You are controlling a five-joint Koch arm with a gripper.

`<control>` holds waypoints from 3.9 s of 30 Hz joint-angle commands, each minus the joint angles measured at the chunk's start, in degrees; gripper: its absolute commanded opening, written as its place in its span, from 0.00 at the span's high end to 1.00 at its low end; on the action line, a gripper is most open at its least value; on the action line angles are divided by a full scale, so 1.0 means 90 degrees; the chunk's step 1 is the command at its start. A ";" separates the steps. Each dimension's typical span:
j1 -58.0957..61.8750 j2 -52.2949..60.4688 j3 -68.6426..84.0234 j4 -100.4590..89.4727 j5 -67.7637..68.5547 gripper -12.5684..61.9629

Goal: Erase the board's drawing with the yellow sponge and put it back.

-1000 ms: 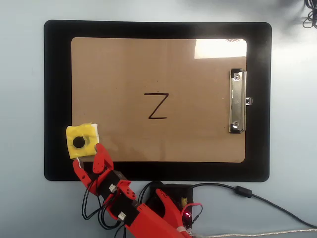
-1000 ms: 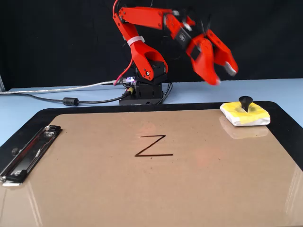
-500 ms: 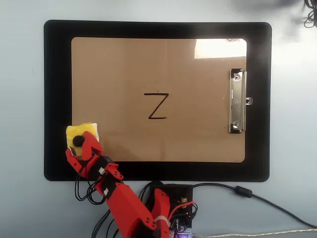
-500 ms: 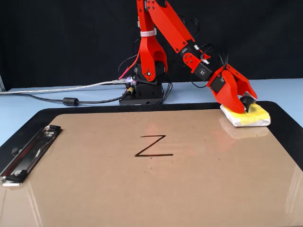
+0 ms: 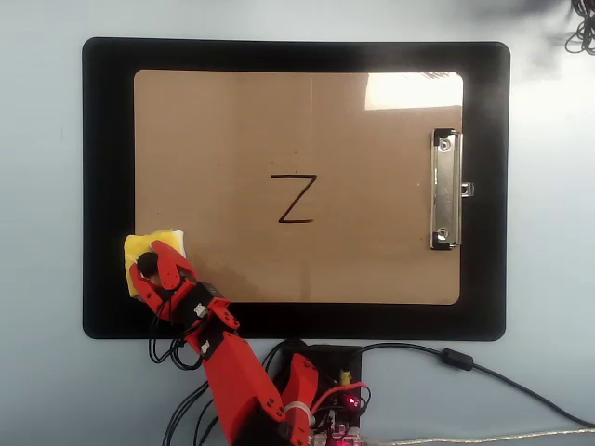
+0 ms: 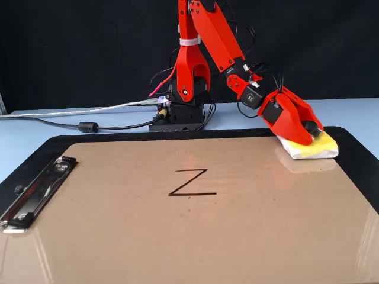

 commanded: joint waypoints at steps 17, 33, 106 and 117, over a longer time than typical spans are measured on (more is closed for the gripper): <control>0.2568 0.3965 -0.0732 0.4980 -0.0098 0.94; 0.6787 0.3193 0.0127 0.3730 0.1025 0.94; 0.7139 0.2197 0.1631 0.0566 0.0977 0.94; 0.7383 0.0869 0.0352 0.0469 0.0967 0.94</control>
